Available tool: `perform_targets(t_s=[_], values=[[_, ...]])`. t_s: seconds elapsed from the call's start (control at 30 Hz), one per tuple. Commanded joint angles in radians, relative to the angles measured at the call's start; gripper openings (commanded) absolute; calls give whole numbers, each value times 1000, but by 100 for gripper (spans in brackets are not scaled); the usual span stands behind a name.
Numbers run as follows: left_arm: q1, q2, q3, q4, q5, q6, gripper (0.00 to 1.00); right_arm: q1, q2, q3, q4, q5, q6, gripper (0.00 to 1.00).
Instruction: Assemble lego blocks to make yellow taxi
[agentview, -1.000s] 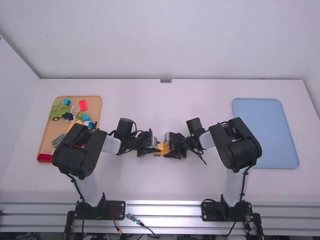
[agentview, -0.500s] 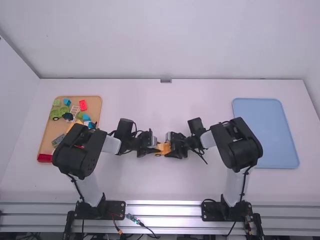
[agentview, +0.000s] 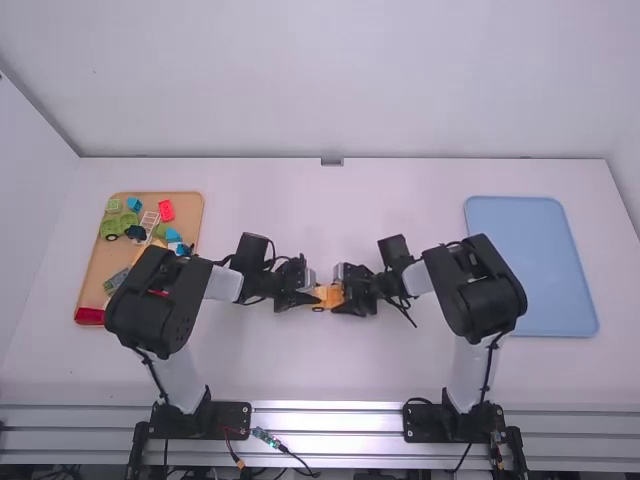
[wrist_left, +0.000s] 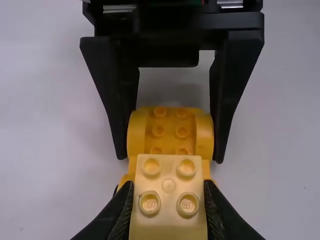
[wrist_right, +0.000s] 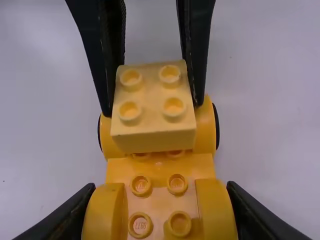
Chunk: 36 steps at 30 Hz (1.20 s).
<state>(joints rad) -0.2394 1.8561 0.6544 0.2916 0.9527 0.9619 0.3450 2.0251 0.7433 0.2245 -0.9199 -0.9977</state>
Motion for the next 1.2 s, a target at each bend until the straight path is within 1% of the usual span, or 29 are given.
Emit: perform_targets(t_s=[0.0, 0.03, 0.07, 0.1, 0.13, 0.17, 0.2, 0.3, 0.33, 0.37, 0.43, 0.5, 0.57, 0.6, 0.67, 0.7, 0.73, 0.77, 0.9, 1.03, 1.17], values=[[-9, 13, -7, -17, 3, 16, 3, 2, 16, -6, -16, 98, 21, 44], [-10, 13, -9, -13, 2, 16, 7, 2, 16, -6, -16, 98, 22, 44], [-10, 13, -9, -14, 2, 16, 15, 2, 16, -6, -16, 97, 21, 45], [-9, 13, -9, -14, 3, 16, 18, 3, 16, -6, -16, 98, 21, 45], [-10, 13, -9, -11, 2, 16, 27, 2, 16, -6, -16, 98, 21, 45], [-9, 13, -8, -3, 3, 11, 45, 1, 16, -6, -16, 98, 22, 45], [-9, 13, -8, 2, 3, 8, 54, 1, 16, -6, -16, 98, 21, 45], [-10, 13, 0, 5, 3, 8, 60, 3, 16, -6, -16, 98, 21, 45], [-10, 10, 6, 0, 8, -1, 64, 4, 16, -6, -16, 97, 22, 45], [-10, 8, 8, 0, 9, -8, 64, 3, 16, -6, -16, 98, 22, 45], [-9, -15, 22, -3, 33, -75, 69, 0, 16, -6, -16, 98, 24, 45], [-8, -46, 40, -31, 60, -85, 70, 0, 16, -6, -16, 98, 25, 45], [-8, -78, 54, -69, 55, -85, 70, 0, 16, -6, -16, 98, 25, 45], [-8, -101, 61, -95, 48, -84, 68, 3, 16, -6, -16, 98, 24, 45], [-8, -122, 69, -121, 50, -73, 62, 3, 16, -6, -16, 97, 24, 45], [-8, -128, 71, -129, 53, -65, 49, 3, 16, -5, -16, 97, 25, 45], [-8, -133, 72, -141, 51, -46, 16, 2, 16, -3, -21, 98, 24, 45], [-9, -133, 71, -146, 50, -37, 2, 2, 16, -3, -21, 98, 24, 45], [-10, -129, 47, -145, 43, -33, 2, 2, 16, -3, -21, 98, 25, 45], [-10, -90, 2, -57, 34, -41, 2, 2, 16, -3, -20, 97, 25, 45], [-10, -62, -24, -33, 34, -43, 2, 1, 16, -3, -20, 98, 25, 45]])
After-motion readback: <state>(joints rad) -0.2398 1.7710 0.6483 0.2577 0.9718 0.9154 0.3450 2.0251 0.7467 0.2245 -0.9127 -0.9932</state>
